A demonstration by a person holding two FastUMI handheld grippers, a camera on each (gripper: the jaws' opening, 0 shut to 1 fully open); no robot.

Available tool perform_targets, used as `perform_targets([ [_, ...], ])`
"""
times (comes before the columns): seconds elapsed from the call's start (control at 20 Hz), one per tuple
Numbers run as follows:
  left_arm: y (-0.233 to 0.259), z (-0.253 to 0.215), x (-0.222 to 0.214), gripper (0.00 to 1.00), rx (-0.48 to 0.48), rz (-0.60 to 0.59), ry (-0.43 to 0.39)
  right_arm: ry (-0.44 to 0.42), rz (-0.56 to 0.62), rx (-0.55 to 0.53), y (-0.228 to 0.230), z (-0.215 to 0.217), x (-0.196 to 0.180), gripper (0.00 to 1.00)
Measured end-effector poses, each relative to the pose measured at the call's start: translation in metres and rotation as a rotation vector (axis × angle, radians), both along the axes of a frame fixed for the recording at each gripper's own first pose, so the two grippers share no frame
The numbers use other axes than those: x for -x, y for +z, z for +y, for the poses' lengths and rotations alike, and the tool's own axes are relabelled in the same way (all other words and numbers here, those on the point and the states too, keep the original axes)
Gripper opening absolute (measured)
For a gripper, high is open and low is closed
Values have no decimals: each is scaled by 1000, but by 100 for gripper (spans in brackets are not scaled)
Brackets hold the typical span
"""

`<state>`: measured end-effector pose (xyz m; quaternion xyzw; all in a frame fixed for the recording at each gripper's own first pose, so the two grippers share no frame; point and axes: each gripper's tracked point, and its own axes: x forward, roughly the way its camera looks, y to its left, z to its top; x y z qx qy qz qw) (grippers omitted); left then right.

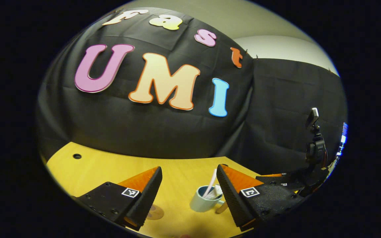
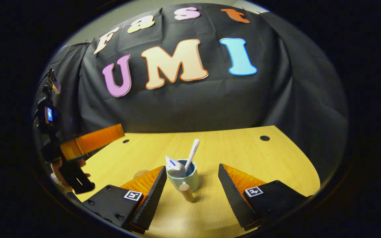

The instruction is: Put the toothbrush and toothpaste on the desktop into the cup, then pick up the cup and place it on the coaster on the desktop.

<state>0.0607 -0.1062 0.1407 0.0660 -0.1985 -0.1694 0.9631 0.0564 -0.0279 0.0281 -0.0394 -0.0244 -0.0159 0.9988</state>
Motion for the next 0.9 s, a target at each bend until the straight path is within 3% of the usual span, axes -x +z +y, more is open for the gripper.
perform_targets([
  [0.25, -4, 65, 33, 94, 34, 35, 196, 60, 194, 68, -30, 7, -25, 98],
  [0.75, -35, 128, 76, 95, 163, 114, 421, 24, 613, 127, -90, -6, -73, 98],
  [0.8, -41, 131, 77, 95, 168, 124, 437, 22, 657, 130, -96, -7, -75, 92],
  [0.9, -48, 136, 80, 95, 176, 142, 462, 14, 715, 152, -100, -10, -80, 97],
])
